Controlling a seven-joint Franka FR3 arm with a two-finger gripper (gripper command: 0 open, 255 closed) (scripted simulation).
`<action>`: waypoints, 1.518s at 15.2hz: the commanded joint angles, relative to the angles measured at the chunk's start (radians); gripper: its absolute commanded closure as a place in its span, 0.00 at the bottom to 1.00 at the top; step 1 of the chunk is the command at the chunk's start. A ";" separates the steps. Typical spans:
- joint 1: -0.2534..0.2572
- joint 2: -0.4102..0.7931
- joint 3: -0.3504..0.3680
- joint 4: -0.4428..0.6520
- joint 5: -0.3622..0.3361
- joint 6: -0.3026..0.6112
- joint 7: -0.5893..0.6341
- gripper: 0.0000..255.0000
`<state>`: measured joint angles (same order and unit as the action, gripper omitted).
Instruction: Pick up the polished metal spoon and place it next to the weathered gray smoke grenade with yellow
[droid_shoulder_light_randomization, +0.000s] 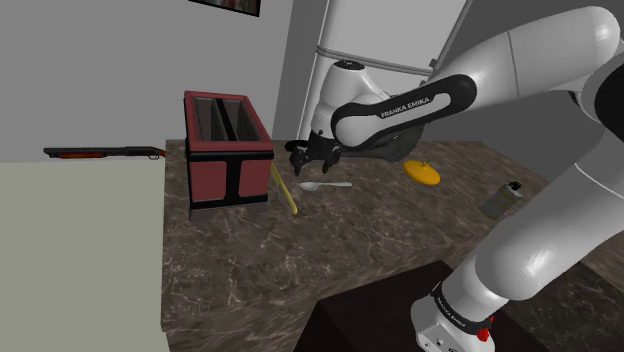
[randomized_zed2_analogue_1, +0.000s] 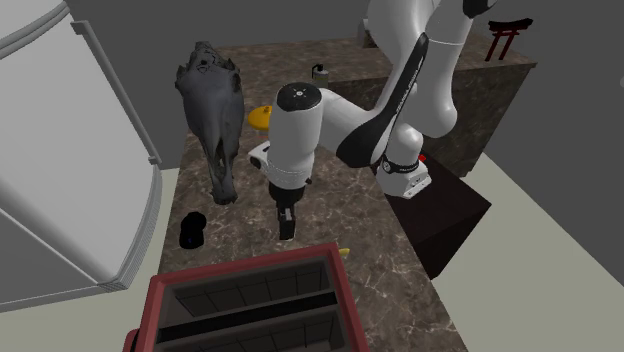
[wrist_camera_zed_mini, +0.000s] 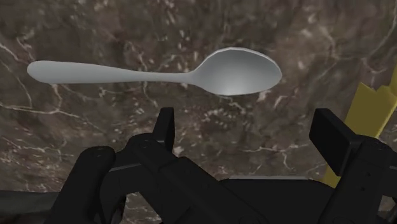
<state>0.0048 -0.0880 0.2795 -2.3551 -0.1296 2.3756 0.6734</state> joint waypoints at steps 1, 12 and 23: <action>-0.002 0.033 0.003 0.001 -0.021 0.030 0.021 0.00; -0.008 0.094 -0.001 -0.013 -0.060 0.101 0.048 0.00; -0.008 0.094 -0.001 -0.013 -0.060 0.101 0.048 1.00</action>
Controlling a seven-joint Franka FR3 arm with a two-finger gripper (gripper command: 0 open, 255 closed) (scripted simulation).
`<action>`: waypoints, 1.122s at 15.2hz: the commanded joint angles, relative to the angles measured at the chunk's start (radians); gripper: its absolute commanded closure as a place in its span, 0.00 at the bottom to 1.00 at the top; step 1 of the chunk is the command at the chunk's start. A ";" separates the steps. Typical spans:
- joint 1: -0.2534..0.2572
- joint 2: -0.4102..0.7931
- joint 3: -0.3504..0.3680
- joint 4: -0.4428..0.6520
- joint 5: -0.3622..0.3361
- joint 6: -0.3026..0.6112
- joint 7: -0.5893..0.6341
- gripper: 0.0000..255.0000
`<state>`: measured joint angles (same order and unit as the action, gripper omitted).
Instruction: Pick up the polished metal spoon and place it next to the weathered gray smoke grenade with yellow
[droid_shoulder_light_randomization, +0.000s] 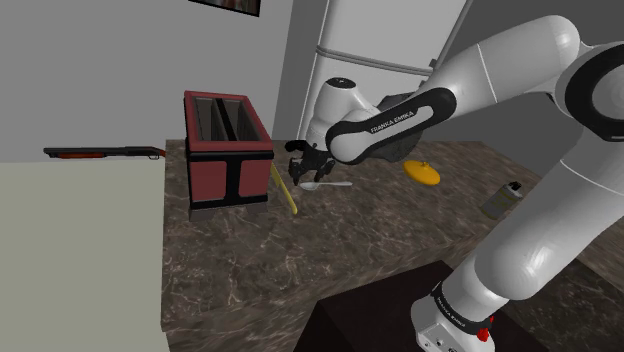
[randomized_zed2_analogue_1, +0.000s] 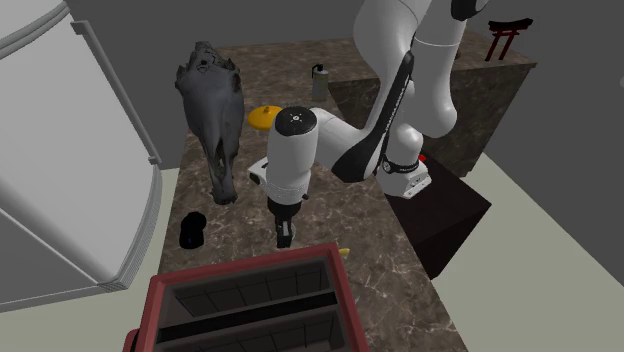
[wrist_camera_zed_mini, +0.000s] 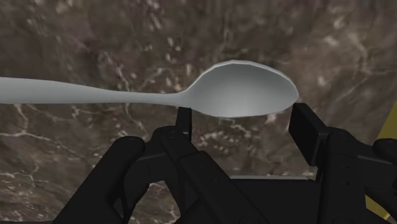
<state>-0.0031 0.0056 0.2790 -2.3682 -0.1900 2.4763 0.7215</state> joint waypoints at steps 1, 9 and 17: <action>0.000 0.000 0.000 0.000 0.000 0.000 0.000 1.00; 0.003 -0.073 0.000 0.038 0.050 -0.105 -0.044 1.00; 0.007 -0.131 -0.004 0.092 0.084 -0.212 -0.077 1.00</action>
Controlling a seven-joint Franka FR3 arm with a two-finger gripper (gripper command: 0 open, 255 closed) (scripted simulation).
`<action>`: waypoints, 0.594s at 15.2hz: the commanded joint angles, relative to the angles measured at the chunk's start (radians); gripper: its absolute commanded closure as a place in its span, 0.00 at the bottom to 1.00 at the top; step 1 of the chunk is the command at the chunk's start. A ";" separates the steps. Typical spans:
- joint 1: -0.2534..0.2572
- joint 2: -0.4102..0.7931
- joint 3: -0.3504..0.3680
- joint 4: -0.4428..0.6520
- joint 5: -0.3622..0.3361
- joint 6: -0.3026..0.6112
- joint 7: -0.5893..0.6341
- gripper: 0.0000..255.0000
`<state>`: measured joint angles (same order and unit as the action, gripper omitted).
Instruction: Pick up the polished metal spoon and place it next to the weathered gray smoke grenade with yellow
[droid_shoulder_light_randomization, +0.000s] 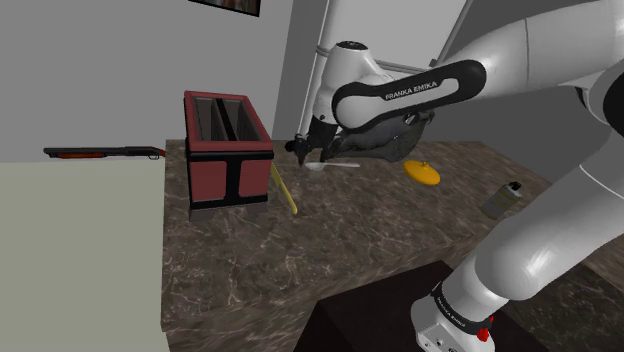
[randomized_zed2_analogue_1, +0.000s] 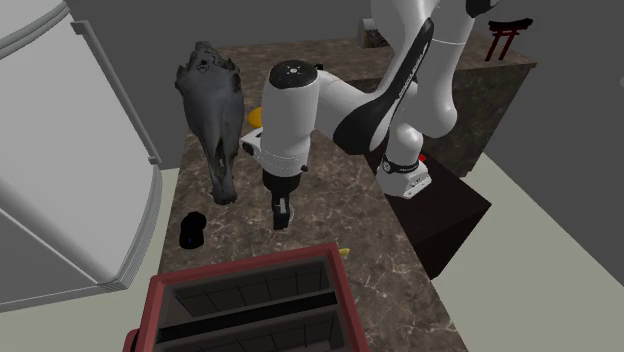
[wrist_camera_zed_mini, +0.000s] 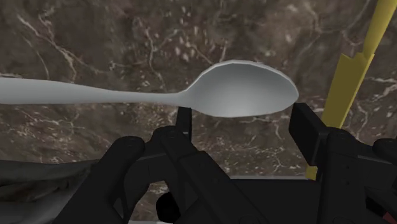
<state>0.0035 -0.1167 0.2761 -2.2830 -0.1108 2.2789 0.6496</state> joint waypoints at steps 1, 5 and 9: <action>0.001 -0.015 -0.002 0.014 0.008 -0.028 -0.009 1.00; 0.002 -0.037 -0.004 0.047 0.019 -0.082 -0.021 1.00; 0.003 -0.056 -0.007 0.083 0.028 -0.135 -0.032 1.00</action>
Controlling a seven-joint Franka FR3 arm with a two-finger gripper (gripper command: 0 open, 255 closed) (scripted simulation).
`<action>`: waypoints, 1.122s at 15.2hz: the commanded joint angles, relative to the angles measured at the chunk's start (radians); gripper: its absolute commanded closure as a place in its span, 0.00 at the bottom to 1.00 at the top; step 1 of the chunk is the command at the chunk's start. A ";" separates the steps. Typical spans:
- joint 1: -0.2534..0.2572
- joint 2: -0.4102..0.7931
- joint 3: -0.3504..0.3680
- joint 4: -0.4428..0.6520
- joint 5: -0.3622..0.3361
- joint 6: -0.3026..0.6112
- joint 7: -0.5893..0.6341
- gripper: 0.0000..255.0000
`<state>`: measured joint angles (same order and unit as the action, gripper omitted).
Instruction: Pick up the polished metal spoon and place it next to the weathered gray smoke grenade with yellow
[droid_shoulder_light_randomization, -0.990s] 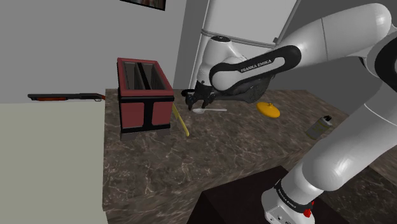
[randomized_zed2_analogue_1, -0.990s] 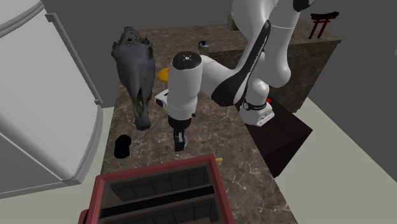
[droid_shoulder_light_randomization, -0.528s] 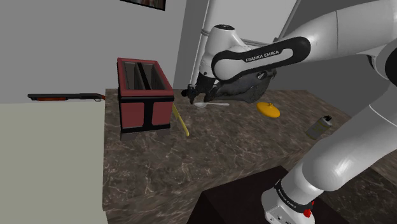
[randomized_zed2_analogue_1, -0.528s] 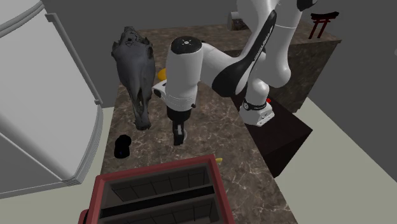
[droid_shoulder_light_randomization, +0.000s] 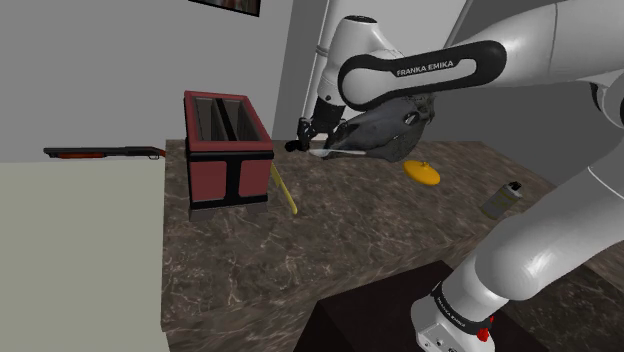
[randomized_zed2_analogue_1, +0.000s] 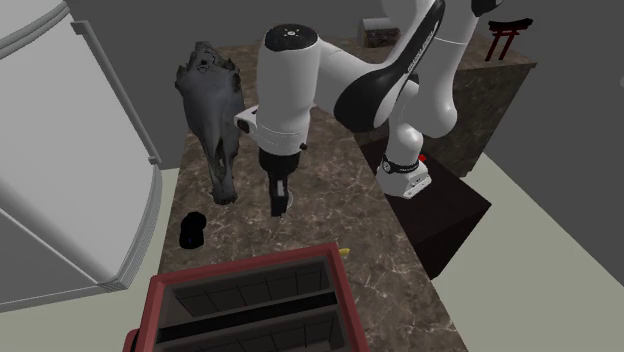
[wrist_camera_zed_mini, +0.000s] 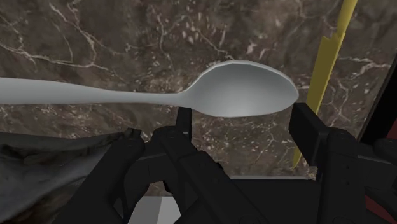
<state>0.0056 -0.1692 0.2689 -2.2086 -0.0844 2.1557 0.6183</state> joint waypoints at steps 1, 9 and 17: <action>0.001 -0.007 0.000 0.018 0.004 -0.026 -0.003 1.00; 0.002 -0.032 -0.005 0.102 0.015 -0.132 -0.020 1.00; 0.001 -0.042 -0.008 0.191 0.021 -0.231 -0.032 1.00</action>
<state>0.0069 -0.2106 0.2616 -2.0279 -0.0645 1.9364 0.5879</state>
